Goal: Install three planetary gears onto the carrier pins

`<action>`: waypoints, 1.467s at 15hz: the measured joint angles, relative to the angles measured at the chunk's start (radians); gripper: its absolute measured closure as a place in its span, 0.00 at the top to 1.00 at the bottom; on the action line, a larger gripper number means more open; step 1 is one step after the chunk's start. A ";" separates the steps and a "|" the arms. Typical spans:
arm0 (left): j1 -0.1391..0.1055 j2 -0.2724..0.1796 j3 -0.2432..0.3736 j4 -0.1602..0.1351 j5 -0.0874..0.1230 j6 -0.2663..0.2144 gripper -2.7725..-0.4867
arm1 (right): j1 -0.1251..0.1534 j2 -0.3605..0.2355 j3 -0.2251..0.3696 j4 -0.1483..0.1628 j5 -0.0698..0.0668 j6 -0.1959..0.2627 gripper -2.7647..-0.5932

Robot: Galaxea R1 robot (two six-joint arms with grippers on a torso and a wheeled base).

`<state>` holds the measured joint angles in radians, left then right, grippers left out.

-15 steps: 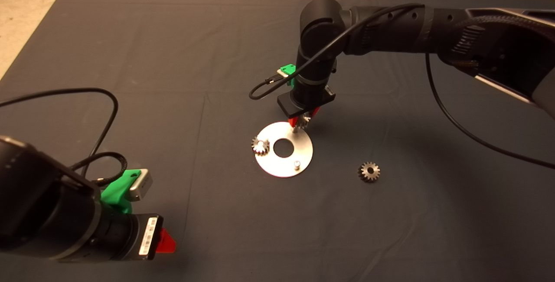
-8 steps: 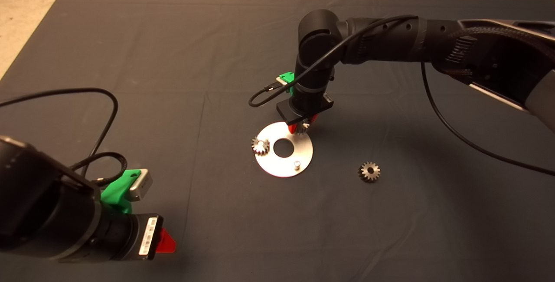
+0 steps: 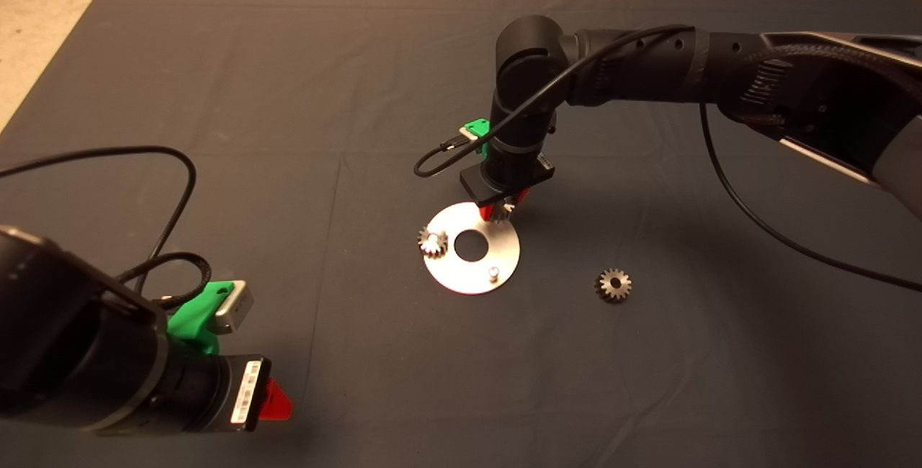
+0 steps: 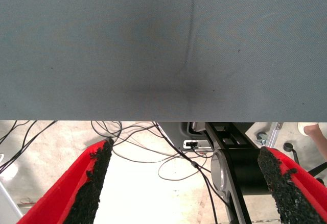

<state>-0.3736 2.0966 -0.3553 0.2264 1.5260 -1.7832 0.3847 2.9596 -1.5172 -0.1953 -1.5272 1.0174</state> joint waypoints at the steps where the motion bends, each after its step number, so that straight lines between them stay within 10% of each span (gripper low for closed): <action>1: 0.000 0.000 0.000 0.000 0.000 0.000 0.68 | 0.000 0.000 -0.001 -0.004 0.000 0.000 0.25; 22: 0.000 0.000 0.000 0.000 0.000 0.000 0.68 | -0.008 0.016 -0.017 -0.024 0.027 -0.004 0.25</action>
<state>-0.3736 2.0970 -0.3553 0.2260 1.5260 -1.7832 0.3766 2.9755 -1.5347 -0.2191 -1.5000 1.0136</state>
